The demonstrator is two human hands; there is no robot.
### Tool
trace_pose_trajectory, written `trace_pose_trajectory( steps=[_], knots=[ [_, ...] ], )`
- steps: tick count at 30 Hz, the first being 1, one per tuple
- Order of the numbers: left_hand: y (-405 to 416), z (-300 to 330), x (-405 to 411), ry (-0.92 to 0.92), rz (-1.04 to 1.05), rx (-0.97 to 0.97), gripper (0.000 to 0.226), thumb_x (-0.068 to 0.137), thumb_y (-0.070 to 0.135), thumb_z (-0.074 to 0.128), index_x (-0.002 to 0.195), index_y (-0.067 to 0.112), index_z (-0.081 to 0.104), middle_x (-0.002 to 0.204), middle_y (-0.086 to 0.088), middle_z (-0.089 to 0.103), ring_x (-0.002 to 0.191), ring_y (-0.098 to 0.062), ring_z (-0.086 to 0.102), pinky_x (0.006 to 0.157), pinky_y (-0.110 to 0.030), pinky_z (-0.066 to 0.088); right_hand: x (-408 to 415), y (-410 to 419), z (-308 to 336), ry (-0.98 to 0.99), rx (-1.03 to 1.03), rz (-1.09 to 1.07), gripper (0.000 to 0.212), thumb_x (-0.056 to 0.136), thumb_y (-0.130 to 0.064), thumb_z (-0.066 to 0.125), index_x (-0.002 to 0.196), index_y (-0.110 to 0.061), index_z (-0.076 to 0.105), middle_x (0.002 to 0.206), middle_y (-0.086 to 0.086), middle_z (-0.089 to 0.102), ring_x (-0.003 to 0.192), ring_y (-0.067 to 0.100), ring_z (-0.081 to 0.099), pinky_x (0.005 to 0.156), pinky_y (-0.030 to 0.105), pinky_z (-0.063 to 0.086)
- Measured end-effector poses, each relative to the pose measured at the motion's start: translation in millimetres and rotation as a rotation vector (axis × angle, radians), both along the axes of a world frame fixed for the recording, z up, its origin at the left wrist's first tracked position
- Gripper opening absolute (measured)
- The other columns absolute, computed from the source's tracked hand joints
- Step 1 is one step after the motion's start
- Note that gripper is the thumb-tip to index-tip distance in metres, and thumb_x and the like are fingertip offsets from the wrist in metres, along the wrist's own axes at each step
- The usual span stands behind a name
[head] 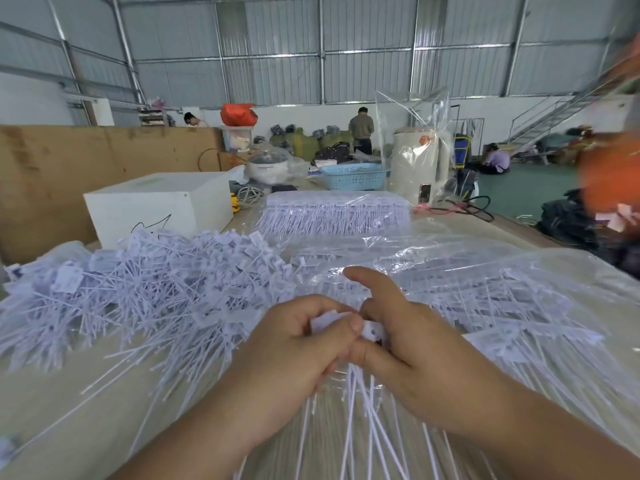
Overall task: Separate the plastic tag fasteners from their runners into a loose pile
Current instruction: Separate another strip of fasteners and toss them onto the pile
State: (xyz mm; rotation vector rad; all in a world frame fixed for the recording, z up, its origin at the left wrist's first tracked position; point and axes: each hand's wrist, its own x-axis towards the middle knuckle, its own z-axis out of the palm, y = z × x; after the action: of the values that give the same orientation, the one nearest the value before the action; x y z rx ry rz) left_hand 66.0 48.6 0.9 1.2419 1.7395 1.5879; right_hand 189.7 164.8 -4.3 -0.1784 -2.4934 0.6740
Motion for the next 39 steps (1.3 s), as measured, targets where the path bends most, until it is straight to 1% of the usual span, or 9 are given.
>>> trace_pose_trajectory(
  steps=[6,9,14,19,23,31,34,36,39],
  knots=[
    [-1.2,5.9,-5.4,0.111,0.089,0.038,0.015,0.086,0.032,0.062,0.076,0.027,0.071,0.043,0.008,0.05,0.038,-0.005,0.041,0.04,-0.013,0.031,4.6,10.3,7.3,-0.132,-0.101,0.056,0.036,0.09,-0.063,0.049,0.102,-0.03,0.058,0.058,-0.017,0.054,0.048,0.002,0.046,0.05,0.019,0.033],
    [-3.8,7.9,-8.1,0.11,0.074,-0.006,0.016,0.089,0.03,0.061,0.077,0.029,0.071,0.044,0.007,0.05,0.037,-0.007,0.04,0.04,-0.015,0.032,10.0,13.9,8.2,-0.149,-0.153,0.068,0.035,0.091,-0.055,0.051,0.075,-0.024,0.051,0.055,-0.009,0.045,0.049,0.007,0.04,0.051,0.034,0.035],
    [-4.6,6.6,-2.6,0.063,0.022,-0.03,0.025,0.073,0.05,0.065,0.079,0.027,0.072,0.046,0.005,0.052,0.039,-0.008,0.045,0.042,-0.014,0.036,8.4,12.4,7.7,-0.102,-0.096,0.049,0.036,0.091,-0.05,0.051,0.074,-0.019,0.055,0.051,-0.01,0.039,0.046,0.006,0.035,0.048,0.025,0.029],
    [0.3,4.4,3.3,-0.003,0.068,0.025,0.021,0.088,0.032,0.064,0.068,0.026,0.07,0.044,0.008,0.052,0.037,-0.002,0.047,0.039,-0.012,0.035,6.6,8.0,9.6,-0.025,-0.059,0.013,0.038,0.093,-0.05,0.051,0.069,-0.019,0.05,0.052,-0.01,0.042,0.046,0.008,0.038,0.048,0.024,0.029],
    [2.7,10.0,8.2,-0.102,0.087,0.134,0.026,0.069,0.048,0.063,0.059,0.024,0.066,0.044,0.003,0.047,0.038,-0.009,0.041,0.038,-0.017,0.034,3.1,-5.5,10.5,0.17,0.003,-0.103,0.039,0.089,-0.047,0.053,0.061,-0.025,0.037,0.05,-0.01,0.039,0.046,0.012,0.038,0.045,0.026,0.027],
    [-2.5,14.7,-7.7,-0.473,0.15,0.204,0.025,0.084,0.028,0.063,0.062,0.019,0.063,0.048,0.001,0.043,0.038,-0.008,0.035,0.034,-0.017,0.031,9.0,-2.4,30.7,0.591,-0.332,-0.214,0.038,0.087,-0.046,0.052,0.064,-0.016,0.044,0.046,-0.01,0.037,0.04,0.002,0.033,0.039,0.011,0.031],
    [-0.9,13.4,-6.8,-0.268,0.154,0.165,0.027,0.082,0.037,0.064,0.062,0.019,0.067,0.046,0.001,0.047,0.037,-0.011,0.04,0.036,-0.019,0.035,12.6,2.1,23.5,0.32,-0.331,-0.044,0.03,0.08,-0.054,0.053,0.094,-0.028,0.055,0.053,-0.012,0.043,0.043,0.002,0.035,0.042,0.016,0.032],
    [-0.2,11.4,2.4,-0.169,0.096,0.158,0.026,0.075,0.044,0.064,0.064,0.02,0.067,0.045,0.0,0.048,0.036,-0.012,0.042,0.036,-0.019,0.035,6.3,-0.7,11.1,0.083,-0.248,0.063,0.049,0.08,-0.059,0.052,0.126,-0.048,0.039,0.073,-0.015,0.057,0.056,0.002,0.052,0.054,0.02,0.042],
    [-1.7,9.6,5.3,-0.094,0.062,0.135,0.021,0.077,0.04,0.065,0.065,0.023,0.068,0.044,0.002,0.05,0.037,-0.009,0.045,0.037,-0.016,0.035,-0.6,0.0,4.8,0.037,-0.129,0.078,0.073,0.086,-0.061,0.052,0.145,-0.049,0.011,0.095,-0.017,0.053,0.079,0.005,0.059,0.069,0.021,0.045]
  ],
)
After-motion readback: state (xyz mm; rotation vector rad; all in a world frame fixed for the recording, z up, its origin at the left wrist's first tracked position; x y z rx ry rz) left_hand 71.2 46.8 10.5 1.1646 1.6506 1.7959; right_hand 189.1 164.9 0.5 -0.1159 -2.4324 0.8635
